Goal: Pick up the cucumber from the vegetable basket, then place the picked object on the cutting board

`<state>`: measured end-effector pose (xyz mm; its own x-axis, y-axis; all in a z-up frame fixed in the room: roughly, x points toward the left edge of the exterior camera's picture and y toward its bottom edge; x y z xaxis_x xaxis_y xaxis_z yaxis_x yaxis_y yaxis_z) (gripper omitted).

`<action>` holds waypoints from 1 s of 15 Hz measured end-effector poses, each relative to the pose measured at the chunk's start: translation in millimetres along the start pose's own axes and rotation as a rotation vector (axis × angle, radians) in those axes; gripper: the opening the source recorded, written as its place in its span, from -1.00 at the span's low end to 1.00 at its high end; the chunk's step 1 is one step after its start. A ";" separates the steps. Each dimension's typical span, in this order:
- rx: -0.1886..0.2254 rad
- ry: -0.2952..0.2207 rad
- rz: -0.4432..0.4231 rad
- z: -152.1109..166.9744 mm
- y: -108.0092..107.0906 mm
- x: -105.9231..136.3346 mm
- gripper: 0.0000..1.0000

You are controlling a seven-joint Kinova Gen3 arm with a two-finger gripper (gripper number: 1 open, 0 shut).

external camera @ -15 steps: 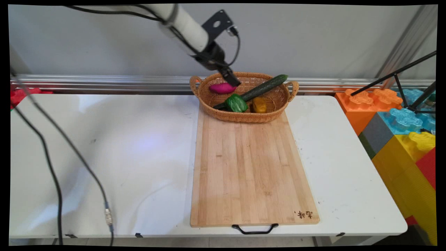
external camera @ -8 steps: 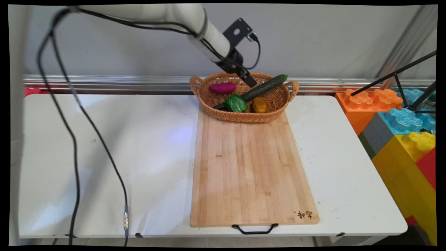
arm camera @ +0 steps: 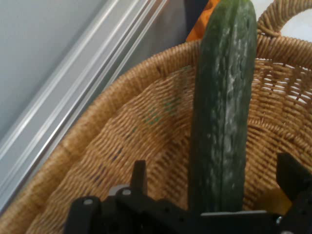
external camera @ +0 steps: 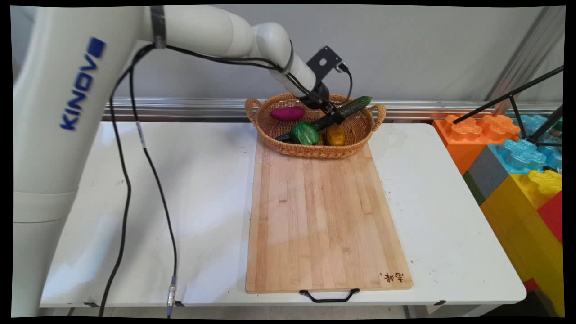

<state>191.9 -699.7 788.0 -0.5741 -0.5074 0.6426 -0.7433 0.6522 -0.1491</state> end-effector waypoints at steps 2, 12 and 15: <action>-0.010 0.003 -0.002 12.4 4.3 1.5 1.00; -0.020 0.027 0.039 26.2 18.0 8.3 -1.00; -0.004 0.042 0.076 12.4 25.0 16.4 -1.00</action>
<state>159.7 -698.7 785.5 -0.6140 -0.4319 0.6606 -0.6963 0.6906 -0.1957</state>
